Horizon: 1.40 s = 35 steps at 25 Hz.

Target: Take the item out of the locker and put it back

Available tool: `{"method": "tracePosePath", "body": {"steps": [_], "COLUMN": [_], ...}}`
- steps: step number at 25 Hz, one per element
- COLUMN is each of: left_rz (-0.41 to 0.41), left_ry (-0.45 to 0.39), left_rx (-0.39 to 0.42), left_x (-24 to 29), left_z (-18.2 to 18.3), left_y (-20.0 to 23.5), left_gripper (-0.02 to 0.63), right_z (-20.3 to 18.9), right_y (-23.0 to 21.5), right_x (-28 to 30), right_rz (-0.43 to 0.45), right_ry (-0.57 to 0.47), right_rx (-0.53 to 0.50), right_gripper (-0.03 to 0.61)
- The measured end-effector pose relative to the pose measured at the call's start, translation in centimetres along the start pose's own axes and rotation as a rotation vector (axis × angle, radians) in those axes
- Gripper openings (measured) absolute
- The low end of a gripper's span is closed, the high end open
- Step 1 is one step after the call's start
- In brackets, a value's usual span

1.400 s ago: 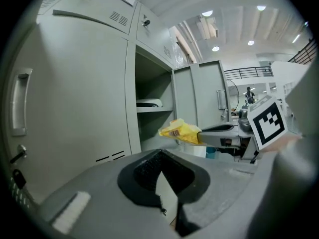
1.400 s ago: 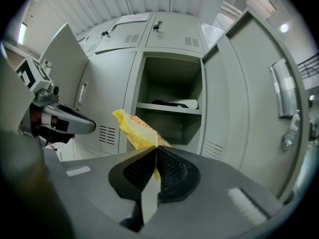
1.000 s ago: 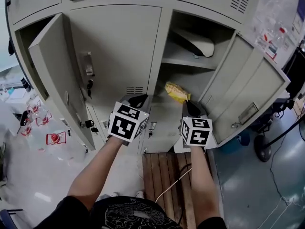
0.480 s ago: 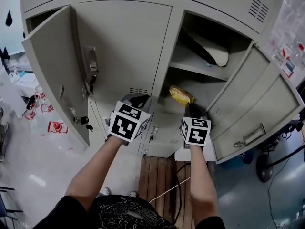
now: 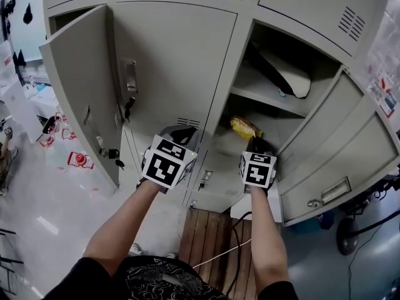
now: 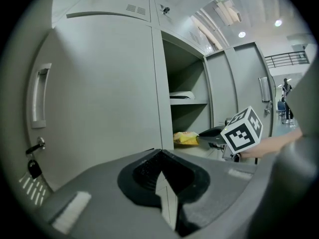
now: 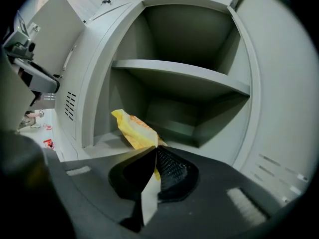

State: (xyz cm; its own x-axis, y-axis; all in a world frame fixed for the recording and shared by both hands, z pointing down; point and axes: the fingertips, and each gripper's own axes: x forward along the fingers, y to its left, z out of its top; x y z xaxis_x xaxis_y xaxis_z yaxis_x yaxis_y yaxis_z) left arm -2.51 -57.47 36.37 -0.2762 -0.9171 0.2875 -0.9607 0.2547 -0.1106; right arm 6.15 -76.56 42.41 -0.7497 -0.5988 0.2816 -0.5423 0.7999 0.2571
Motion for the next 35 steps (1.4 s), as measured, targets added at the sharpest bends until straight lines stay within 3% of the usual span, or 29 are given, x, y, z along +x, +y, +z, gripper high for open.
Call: {"method": "tracePosePath", "body": {"steps": [11, 35], "left_rz": [0.029, 0.035], "left_ry": [0.016, 0.027], "left_rx": [0.019, -0.003], "left_x": [-0.4, -1.1], "left_z": [-0.2, -1.2], "left_y": [0.3, 0.9], "left_gripper": [0.0, 0.0], "right_z": [-0.4, -2.0], "right_y": [-0.6, 1.0], "right_x": [2.0, 2.8], "right_rz": [-0.036, -0.011], "right_ry": [0.052, 0.118], "right_rx": [-0.037, -0.149], "right_gripper": [0.028, 0.054]}}
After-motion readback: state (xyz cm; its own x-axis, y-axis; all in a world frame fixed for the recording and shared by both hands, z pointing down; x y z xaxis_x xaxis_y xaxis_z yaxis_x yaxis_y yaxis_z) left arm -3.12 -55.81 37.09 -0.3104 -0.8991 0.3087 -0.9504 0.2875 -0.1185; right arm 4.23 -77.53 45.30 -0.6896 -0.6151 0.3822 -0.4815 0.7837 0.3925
